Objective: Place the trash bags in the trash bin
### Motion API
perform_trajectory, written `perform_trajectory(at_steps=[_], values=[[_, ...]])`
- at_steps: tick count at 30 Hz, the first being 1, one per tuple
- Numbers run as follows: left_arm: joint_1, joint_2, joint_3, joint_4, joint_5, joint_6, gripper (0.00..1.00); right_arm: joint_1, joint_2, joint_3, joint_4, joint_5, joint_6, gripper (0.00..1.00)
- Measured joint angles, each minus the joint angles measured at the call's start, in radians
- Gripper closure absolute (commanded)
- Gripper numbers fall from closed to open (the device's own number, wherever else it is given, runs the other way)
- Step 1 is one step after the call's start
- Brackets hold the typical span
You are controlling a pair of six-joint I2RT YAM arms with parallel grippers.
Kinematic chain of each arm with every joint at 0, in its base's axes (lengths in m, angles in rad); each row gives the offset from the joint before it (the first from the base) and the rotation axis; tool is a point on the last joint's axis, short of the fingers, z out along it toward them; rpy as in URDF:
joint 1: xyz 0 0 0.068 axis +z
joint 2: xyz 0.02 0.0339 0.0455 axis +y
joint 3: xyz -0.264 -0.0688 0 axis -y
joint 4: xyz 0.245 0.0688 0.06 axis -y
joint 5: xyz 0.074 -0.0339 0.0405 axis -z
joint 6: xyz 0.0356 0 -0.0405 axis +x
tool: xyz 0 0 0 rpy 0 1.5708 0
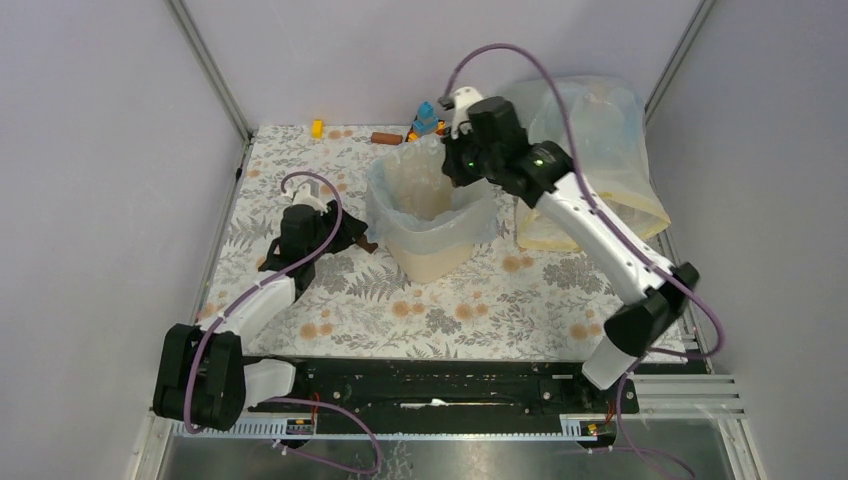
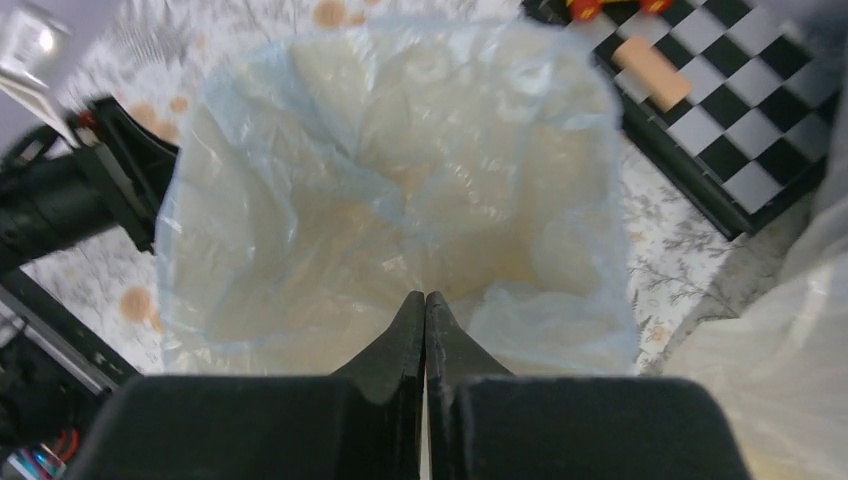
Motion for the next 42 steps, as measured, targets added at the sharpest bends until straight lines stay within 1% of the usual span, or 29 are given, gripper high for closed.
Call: perform_trajectory(at_steps=[3,7,10,14,17,21,24,28,36,42], values=[[-0.021,-0.019,-0.019,0.010,-0.003,0.002,0.47,0.034,0.106,0.059,-0.066,-0.003,-0.029,1.00],[-0.093,-0.053,-0.052,0.035,-0.029,0.004,0.44,0.062,0.235,0.129,-0.154,-0.003,-0.061,1.00],[-0.128,-0.068,-0.081,0.063,-0.049,0.005,0.43,0.076,0.296,0.157,-0.189,-0.003,-0.071,1.00],[-0.129,-0.070,-0.124,0.103,-0.077,0.003,0.42,0.095,0.357,0.178,-0.212,-0.003,-0.079,1.00],[-0.129,-0.070,-0.155,0.133,-0.095,0.003,0.39,0.102,0.385,0.173,-0.216,-0.003,-0.081,1.00],[-0.130,-0.061,-0.174,0.167,-0.104,0.006,0.38,0.103,0.389,0.097,-0.186,-0.002,-0.082,1.00],[-0.129,-0.006,-0.158,0.182,-0.097,0.006,0.37,0.103,0.389,0.024,-0.169,0.003,-0.081,1.00],[-0.129,0.058,-0.143,0.183,-0.098,0.003,0.37,0.103,0.391,-0.023,-0.150,0.003,-0.080,1.00],[-0.140,0.097,-0.142,0.198,-0.101,0.003,0.36,0.103,0.430,-0.030,-0.126,-0.003,-0.083,1.00],[-0.146,0.097,-0.142,0.217,-0.101,0.009,0.36,0.103,0.458,-0.027,-0.161,-0.016,-0.099,1.00]])
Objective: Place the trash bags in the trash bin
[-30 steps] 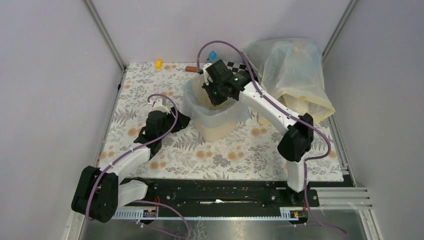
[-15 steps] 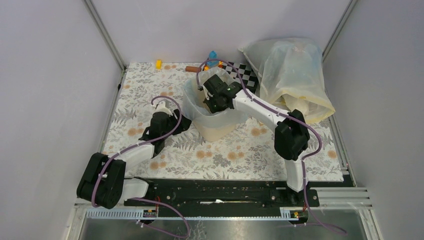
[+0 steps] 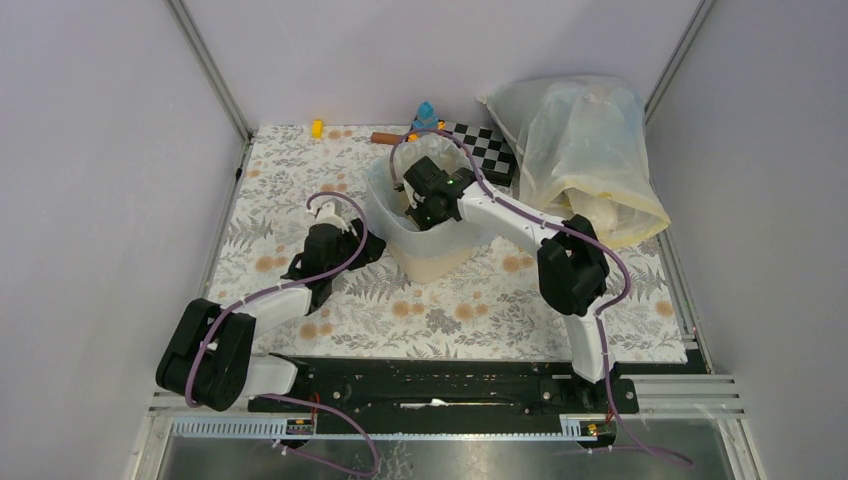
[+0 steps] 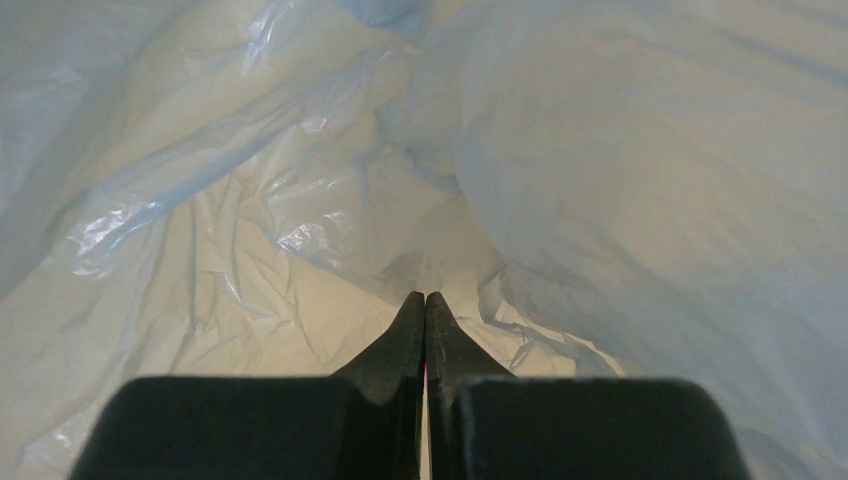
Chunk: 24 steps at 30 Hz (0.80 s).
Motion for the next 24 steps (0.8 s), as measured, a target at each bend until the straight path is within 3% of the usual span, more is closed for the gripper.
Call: perform_trajectory(at_steps=[24], values=[[-0.001,-0.069,0.000,-0.020,-0.003,0.053,0.34,-0.007,0.121,0.203,-0.252,-0.150,-0.031,1.00]])
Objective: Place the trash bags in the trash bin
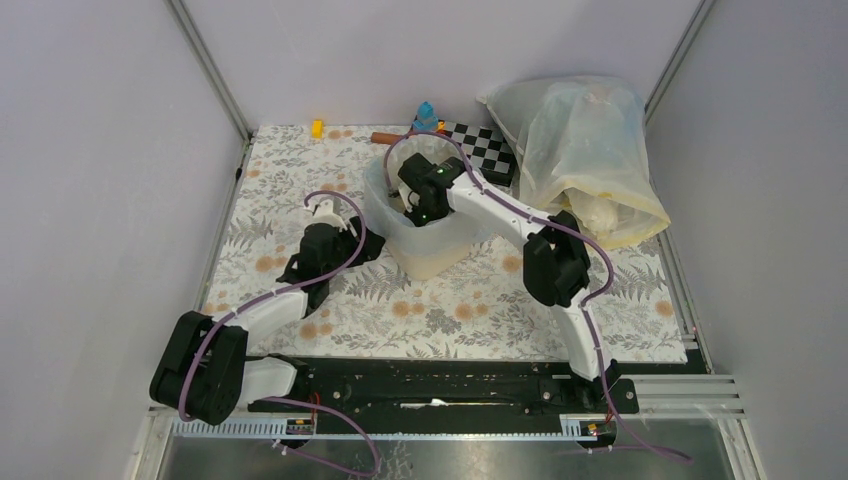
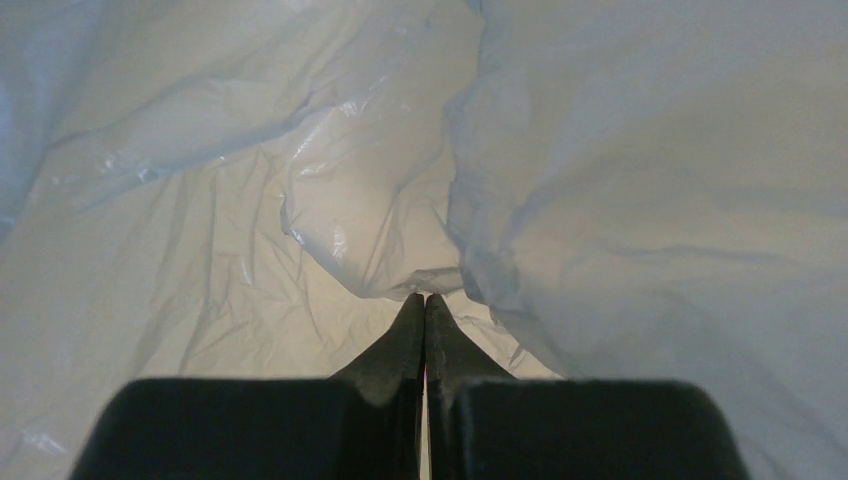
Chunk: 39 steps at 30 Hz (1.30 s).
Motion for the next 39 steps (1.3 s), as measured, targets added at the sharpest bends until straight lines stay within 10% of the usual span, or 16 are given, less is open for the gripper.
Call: perform_trajectory(at_steps=[19,39], values=[[-0.016,0.016,0.006,0.000,0.000,0.004,0.34,-0.001,0.144,0.136,-0.026,0.048,0.118,1.00],[-0.019,-0.121,-0.010,-0.008,0.000,0.031,0.32,-0.001,0.098,-0.095,0.160,0.084,0.090,1.00]])
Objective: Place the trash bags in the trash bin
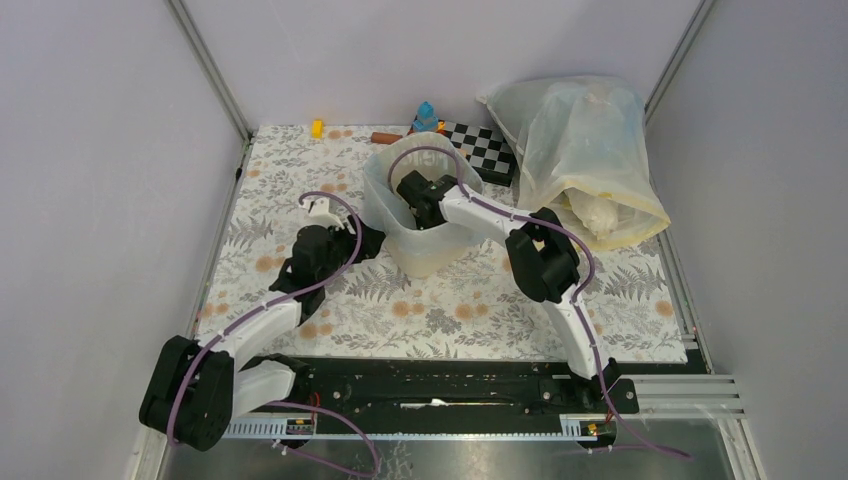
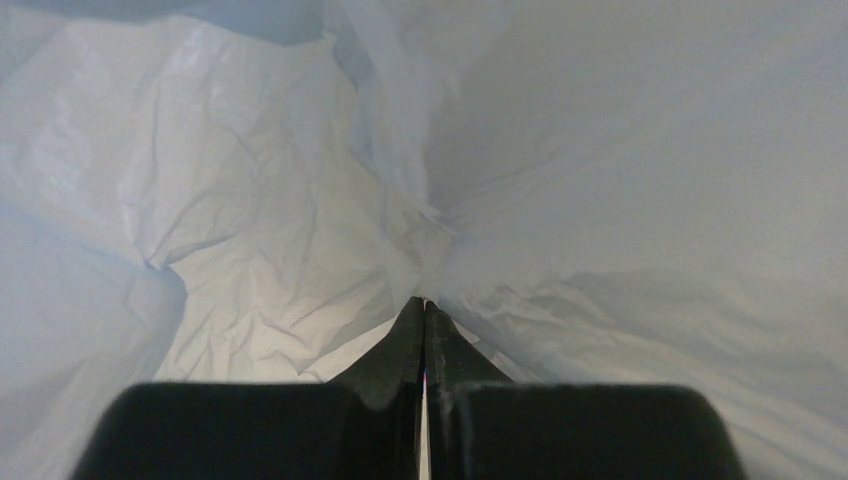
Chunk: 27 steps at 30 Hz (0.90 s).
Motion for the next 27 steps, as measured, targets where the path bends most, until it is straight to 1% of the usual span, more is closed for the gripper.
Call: perform_trajectory(at_steps=[8,16,22,27], values=[[0.000,-0.027,-0.005,-0.006,0.000,0.000,0.32,0.000,-0.025,-0.036,0.035,0.007,-0.003,1.00],[0.000,-0.029,-0.013,-0.006,0.002,0.000,0.32,0.000,-0.058,-0.049,0.040,0.019,0.006,0.92],[0.000,-0.029,-0.015,0.000,0.012,0.000,0.31,0.000,-0.096,-0.047,0.045,0.026,0.028,0.80],[0.000,-0.024,-0.015,0.009,0.031,0.001,0.31,0.000,-0.099,-0.024,0.033,0.026,0.042,0.65]])
